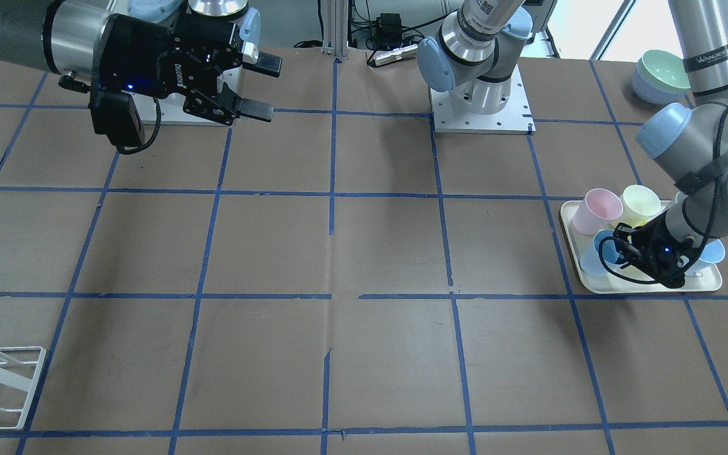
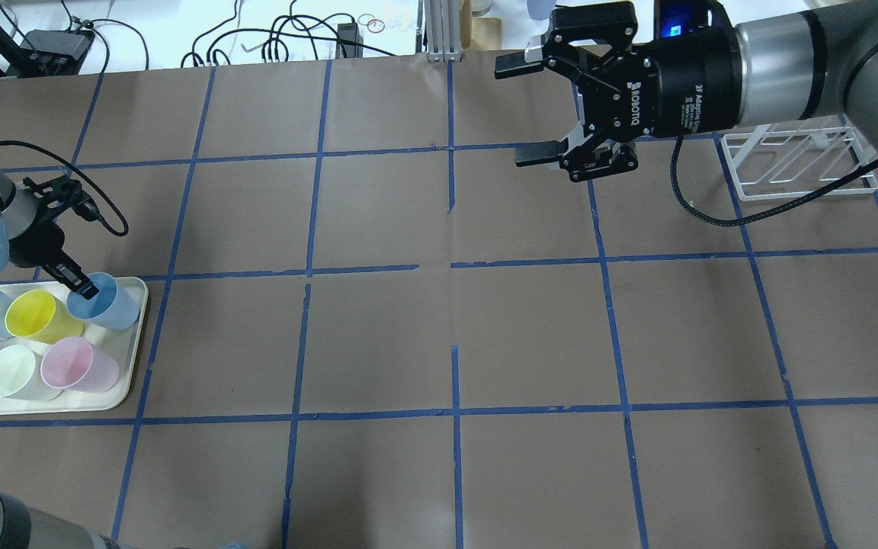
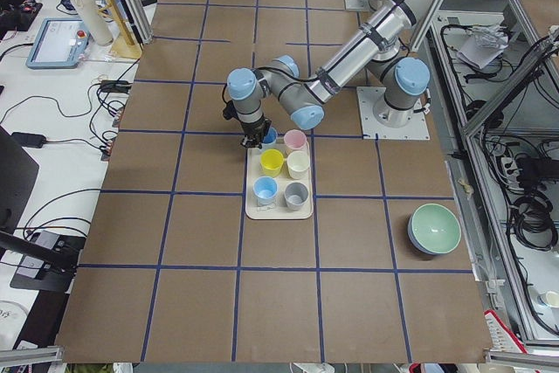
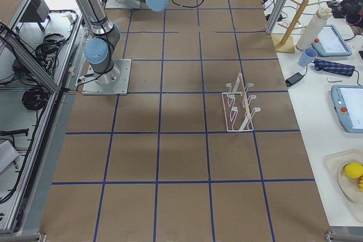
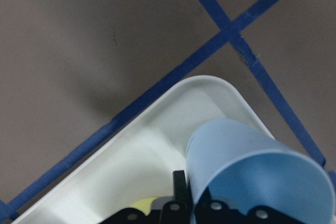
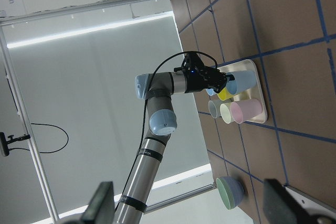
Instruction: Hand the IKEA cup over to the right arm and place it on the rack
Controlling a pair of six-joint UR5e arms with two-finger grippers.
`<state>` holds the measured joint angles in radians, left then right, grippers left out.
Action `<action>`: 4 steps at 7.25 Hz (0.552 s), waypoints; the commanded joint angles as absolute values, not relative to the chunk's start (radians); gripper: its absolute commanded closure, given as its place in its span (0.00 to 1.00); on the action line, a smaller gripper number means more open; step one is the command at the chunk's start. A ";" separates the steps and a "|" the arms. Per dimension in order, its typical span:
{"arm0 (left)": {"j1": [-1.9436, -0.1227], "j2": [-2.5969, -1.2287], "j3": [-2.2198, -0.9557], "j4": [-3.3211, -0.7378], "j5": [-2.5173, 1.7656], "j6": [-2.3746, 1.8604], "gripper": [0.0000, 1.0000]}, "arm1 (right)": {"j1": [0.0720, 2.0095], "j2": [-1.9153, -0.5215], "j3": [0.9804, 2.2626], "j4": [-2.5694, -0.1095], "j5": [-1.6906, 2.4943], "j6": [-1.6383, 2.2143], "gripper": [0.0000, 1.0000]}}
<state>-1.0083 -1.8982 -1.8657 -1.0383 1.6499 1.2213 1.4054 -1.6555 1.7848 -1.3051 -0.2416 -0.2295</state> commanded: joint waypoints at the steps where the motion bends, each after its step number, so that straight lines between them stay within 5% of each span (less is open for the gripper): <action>1: -1.011 -1.850 -1.855 -1.063 1.599 1.177 1.00 | 1.426 -1.649 1.792 -1.304 -0.154 -0.343 0.00; 4: -1.041 -1.725 -1.853 -1.272 1.399 1.053 1.00 | 1.430 -1.644 1.792 -1.302 -0.124 -0.338 0.00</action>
